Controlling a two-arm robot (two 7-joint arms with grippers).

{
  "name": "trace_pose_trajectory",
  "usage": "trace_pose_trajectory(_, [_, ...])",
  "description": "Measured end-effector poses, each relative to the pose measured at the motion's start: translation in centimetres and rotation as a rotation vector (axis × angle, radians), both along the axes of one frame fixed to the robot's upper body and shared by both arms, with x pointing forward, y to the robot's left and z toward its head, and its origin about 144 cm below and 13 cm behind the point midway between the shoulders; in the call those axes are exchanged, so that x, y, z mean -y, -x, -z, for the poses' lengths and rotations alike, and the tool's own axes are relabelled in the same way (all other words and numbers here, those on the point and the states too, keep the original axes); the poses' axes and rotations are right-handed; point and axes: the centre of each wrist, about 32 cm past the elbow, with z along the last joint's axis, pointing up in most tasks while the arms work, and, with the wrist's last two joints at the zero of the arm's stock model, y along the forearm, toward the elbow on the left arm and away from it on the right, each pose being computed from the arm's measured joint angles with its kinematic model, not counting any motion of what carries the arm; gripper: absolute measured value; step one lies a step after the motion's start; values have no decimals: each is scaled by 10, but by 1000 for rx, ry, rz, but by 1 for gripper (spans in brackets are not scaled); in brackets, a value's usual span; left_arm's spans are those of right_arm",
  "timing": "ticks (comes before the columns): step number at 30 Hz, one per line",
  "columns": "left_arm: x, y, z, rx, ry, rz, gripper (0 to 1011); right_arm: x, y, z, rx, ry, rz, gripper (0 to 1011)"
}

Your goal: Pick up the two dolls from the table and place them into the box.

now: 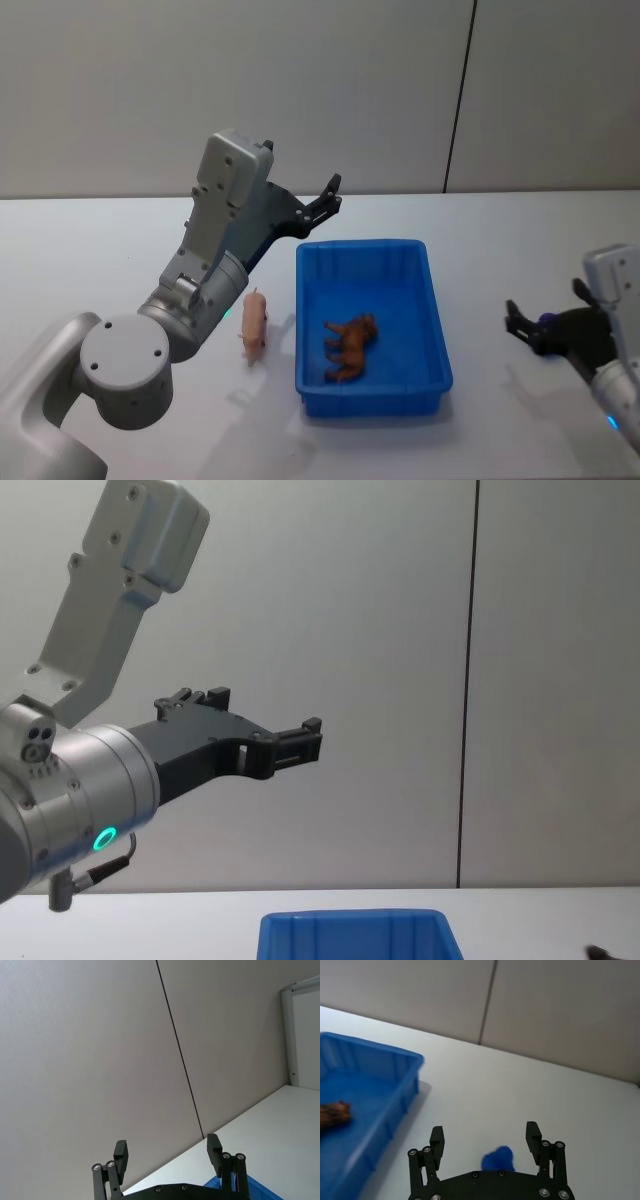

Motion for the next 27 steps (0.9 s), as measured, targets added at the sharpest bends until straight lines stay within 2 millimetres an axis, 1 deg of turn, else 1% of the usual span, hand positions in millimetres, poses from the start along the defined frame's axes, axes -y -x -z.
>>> trace_pose_trajectory(10, [0,0,0,0,0,0,1001,19,-7,13,-68,-17,103,1000])
trace_pose_trajectory(18, [0,0,0,0,0,0,1001,24,-16,22,-101,-56,118,1000])
trace_pose_trajectory(27, [0,0,0,0,0,0,1001,25,-29,35,-131,-125,106,1000])
